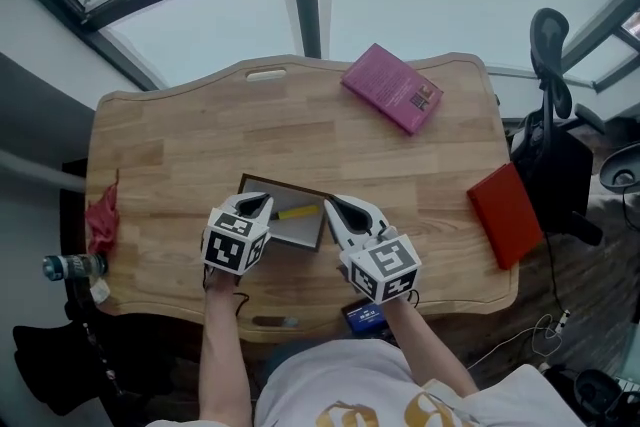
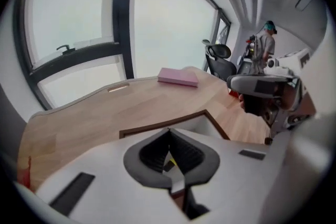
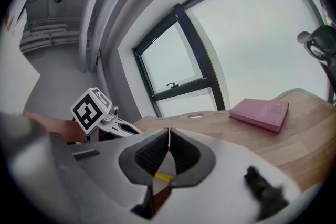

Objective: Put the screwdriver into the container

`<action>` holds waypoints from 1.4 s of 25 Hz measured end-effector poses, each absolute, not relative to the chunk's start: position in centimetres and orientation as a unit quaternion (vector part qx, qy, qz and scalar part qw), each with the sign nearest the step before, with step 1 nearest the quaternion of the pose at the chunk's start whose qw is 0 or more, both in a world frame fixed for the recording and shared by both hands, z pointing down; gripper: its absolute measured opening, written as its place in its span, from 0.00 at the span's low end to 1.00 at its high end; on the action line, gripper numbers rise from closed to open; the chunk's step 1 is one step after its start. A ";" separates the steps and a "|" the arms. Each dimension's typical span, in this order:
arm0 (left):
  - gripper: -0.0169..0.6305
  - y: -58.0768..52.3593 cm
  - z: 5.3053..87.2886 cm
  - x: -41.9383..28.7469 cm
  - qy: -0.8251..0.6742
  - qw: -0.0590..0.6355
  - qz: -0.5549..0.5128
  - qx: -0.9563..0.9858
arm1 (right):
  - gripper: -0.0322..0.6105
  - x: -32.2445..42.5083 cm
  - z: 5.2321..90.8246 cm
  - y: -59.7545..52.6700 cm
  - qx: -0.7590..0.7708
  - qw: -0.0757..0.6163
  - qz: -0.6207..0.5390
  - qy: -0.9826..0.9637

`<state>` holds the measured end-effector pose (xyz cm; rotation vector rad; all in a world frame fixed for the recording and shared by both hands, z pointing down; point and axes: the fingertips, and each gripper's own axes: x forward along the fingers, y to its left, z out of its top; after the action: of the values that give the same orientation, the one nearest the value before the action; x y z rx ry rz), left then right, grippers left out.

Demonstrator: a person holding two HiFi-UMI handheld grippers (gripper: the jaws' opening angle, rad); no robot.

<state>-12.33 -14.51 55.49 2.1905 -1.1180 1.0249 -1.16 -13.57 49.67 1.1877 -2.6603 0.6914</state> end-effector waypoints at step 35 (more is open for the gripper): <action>0.05 -2.6 38.8 -19.2 -0.508 0.070 0.108 0.852 | 0.10 -5.3 38.6 -0.2 0.562 0.081 0.059 -0.821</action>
<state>-19.17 -2.57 38.81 2.5621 -1.5291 0.3235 -5.27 -0.18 38.60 1.6790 -2.4543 0.1756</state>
